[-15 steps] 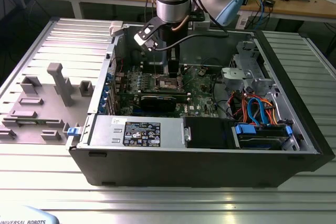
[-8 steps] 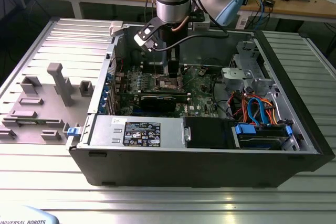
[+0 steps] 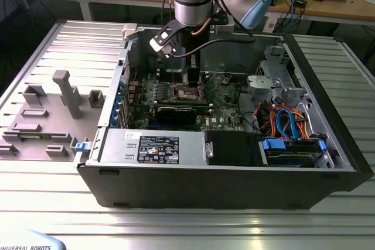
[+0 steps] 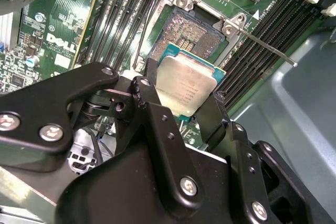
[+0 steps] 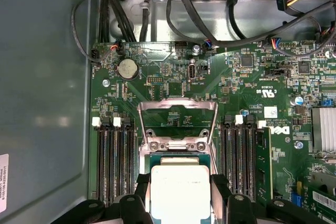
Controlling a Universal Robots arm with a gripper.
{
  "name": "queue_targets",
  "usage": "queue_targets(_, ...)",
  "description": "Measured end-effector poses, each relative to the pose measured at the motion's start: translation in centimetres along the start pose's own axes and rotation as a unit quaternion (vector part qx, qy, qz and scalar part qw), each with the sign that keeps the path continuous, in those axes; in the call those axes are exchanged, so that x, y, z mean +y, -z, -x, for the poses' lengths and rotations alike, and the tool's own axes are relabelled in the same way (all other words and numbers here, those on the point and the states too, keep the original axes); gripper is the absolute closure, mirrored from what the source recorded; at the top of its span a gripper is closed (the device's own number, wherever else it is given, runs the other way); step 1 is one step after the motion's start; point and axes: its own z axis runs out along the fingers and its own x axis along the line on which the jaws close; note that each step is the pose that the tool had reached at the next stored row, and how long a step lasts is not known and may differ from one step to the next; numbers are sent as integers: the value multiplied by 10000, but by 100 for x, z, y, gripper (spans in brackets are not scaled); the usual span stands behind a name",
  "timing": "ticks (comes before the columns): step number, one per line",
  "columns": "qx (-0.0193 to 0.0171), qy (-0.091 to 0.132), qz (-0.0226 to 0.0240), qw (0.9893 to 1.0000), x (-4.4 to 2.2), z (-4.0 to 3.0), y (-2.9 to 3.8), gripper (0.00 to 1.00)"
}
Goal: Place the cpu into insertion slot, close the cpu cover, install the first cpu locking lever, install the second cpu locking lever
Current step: 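Place the cpu into insertion slot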
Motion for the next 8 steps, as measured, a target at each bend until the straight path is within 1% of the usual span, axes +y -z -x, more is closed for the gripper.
queue_targets(2,-6,0,0,10000,-6,1,-57,46)
queue_targets(4,-8,0,0,10000,-9,2,-95,46)
queue_targets(5,-17,1,0,10000,-11,2,-110,46)
queue_targets(6,-44,3,4,10000,-12,2,-118,46)
queue_targets(8,-52,5,18,10000,-12,3,-132,46)
